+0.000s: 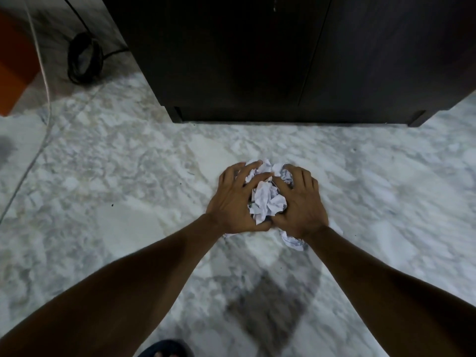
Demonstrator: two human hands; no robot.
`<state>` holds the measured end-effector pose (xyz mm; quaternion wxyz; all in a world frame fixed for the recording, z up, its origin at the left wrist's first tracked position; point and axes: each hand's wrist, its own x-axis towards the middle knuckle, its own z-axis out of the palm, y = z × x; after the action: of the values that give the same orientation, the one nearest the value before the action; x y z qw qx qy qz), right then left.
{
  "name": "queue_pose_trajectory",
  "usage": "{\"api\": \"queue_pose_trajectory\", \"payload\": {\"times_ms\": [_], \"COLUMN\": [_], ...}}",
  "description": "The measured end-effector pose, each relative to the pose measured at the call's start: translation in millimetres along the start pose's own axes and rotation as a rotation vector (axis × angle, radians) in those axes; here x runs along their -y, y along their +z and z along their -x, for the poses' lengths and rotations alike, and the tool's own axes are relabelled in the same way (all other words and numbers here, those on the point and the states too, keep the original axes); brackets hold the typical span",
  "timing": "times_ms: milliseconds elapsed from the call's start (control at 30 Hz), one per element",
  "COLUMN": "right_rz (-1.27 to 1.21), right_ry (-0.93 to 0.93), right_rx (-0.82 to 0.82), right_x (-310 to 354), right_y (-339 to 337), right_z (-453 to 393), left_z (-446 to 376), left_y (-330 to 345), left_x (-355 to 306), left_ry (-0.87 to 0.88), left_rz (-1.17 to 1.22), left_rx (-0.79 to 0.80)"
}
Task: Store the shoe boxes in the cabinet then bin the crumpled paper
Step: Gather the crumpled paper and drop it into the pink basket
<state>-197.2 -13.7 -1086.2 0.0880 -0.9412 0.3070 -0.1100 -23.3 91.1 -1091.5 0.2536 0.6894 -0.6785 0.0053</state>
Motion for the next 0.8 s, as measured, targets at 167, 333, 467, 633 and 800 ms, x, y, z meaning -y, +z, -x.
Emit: {"api": "queue_pose_trajectory", "payload": {"times_ms": [167,333,467,633,800], "right_rz": [0.027,-0.040,-0.035,-0.015,-0.114], "right_ry": [-0.048,-0.013,0.023,0.079,0.034], "right_rx": [-0.099,-0.146,-0.112,-0.077,-0.191], "right_x": [4,8,9,14,14], "right_y": [-2,1,7,11,-22], "right_z": [0,4,6,-2,-10], "left_z": [-6,-10,-6,-12,-30], "left_y": [5,6,10,6,-4], "left_x": [-13,-18,-15,-21,-26], "left_ry": [-0.096,0.101,0.009,-0.178,-0.201], "left_rz": [-0.077,-0.109,0.005,0.185,0.301], "left_rx": [0.051,-0.032,-0.112,-0.106,-0.075]}}
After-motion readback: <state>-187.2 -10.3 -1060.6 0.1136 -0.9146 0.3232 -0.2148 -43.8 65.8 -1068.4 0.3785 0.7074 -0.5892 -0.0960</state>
